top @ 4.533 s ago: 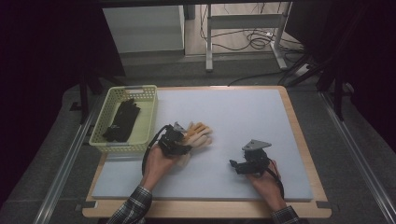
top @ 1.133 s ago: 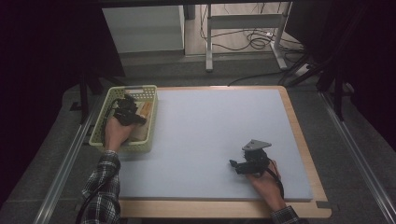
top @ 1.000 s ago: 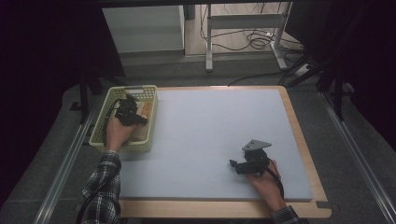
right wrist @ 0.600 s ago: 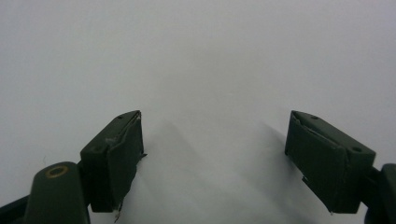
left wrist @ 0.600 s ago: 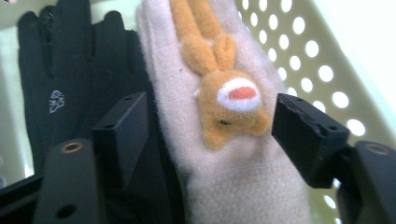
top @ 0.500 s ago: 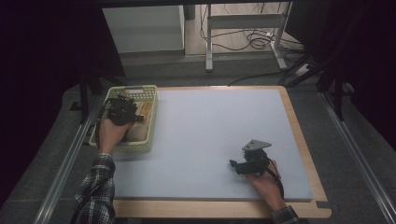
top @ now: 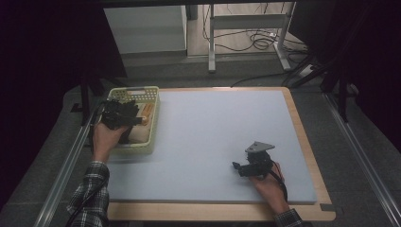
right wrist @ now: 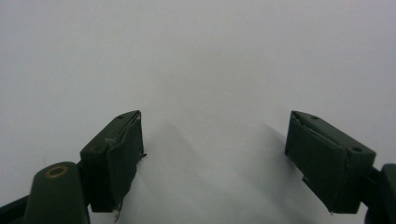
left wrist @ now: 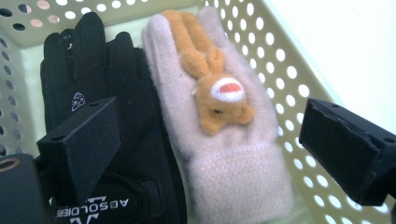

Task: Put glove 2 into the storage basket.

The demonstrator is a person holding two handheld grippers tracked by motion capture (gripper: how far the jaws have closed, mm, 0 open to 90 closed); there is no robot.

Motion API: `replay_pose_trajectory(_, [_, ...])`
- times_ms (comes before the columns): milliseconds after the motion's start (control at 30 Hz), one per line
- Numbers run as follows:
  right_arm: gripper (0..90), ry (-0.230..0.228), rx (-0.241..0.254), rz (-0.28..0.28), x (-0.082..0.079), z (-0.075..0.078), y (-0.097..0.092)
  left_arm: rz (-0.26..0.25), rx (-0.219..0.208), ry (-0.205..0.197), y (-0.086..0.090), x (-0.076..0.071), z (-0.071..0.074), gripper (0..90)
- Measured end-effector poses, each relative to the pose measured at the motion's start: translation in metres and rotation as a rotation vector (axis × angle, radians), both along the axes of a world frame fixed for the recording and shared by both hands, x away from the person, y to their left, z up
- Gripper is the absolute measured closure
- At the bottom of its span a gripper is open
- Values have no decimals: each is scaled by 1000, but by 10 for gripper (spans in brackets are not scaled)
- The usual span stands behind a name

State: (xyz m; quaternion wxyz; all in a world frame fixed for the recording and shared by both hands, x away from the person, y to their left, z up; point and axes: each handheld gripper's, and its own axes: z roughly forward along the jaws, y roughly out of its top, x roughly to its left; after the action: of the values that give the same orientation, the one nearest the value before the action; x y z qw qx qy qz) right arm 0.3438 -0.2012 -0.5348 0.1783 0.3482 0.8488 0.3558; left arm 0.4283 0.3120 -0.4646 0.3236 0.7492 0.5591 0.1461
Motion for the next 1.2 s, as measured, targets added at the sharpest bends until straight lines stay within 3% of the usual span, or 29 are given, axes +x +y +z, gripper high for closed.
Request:
replay_pose_trajectory(200, [189,0,0,0,0,0,0,-8,-16,-22,3,-9,2,41])
replay_pose_trajectory(333, [188,-1,-1,0,0,0,0,-20,5,-27,4,-14,2,30])
replay_pose_trajectory(600, [187,-2,-2,-1,0,0,0,-31,-4,-61,4,-22,5,23])
replay_pose_trajectory(1067, [186,-2,-5,-1,0,0,0,-91,16,-118,-11,-43,15,14])
replay_pose_trajectory(1200, [185,-2,-5,0,0,0,0,-111,-5,-136,-17,-49,16,14])
